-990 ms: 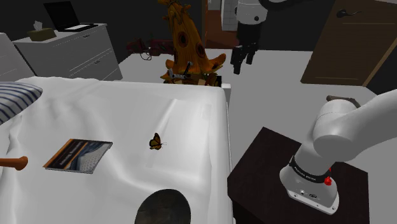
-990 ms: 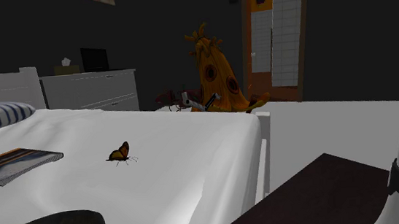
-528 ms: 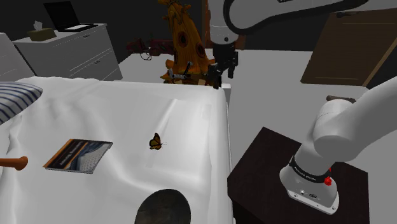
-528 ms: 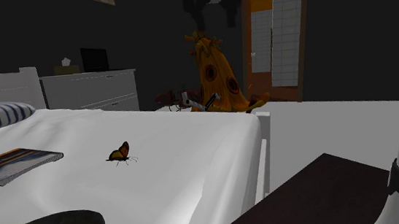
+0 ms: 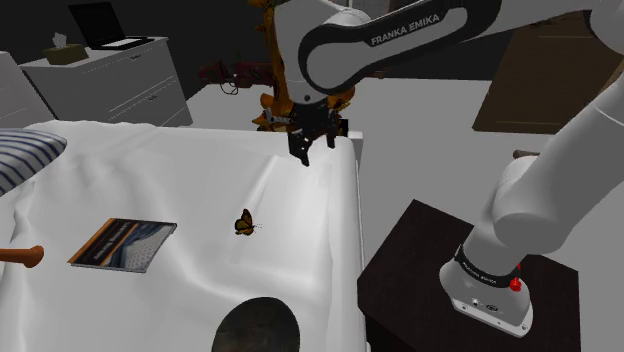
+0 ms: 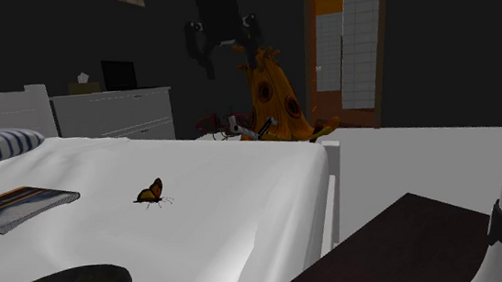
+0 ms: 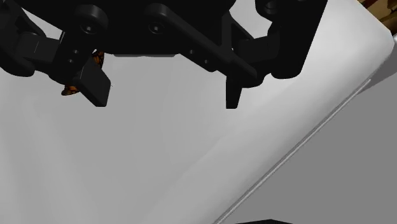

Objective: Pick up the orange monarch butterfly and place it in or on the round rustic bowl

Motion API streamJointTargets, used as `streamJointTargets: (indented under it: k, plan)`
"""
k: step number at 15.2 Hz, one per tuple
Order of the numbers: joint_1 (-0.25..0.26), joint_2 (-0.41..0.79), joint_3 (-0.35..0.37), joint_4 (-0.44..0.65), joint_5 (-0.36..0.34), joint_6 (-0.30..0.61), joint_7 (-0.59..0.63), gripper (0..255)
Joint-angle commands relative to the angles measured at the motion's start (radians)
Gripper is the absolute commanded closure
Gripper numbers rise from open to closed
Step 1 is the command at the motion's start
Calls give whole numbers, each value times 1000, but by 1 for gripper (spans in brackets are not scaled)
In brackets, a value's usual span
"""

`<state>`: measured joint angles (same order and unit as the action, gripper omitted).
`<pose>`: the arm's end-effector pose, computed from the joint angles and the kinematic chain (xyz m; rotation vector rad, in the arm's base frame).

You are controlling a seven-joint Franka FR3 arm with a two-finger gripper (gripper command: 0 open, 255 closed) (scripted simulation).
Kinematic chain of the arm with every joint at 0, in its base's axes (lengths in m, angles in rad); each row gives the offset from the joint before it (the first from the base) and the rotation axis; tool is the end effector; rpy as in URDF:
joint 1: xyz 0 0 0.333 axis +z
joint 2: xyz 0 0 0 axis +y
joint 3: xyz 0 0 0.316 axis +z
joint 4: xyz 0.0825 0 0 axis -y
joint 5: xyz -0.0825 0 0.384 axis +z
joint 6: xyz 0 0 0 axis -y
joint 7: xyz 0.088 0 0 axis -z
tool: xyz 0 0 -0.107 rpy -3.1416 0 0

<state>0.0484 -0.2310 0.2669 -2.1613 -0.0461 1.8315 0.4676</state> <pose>0.4506 0.1492 0.4828 2.9950 -0.2221 -0.0898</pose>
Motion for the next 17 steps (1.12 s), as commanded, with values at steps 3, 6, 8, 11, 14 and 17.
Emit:
streamJointTargets:
  k: [3,6,8,11,14,17]
  plan:
    - [12,158,42,74,-28,47,107,0]
    - [27,279,62,148,-58,63,182,0]
    - [41,361,70,205,-79,68,229,0]
    - [68,487,73,302,-112,68,294,0]
    - [101,615,68,412,-141,57,351,0]
    - [139,746,57,540,-163,36,397,0]
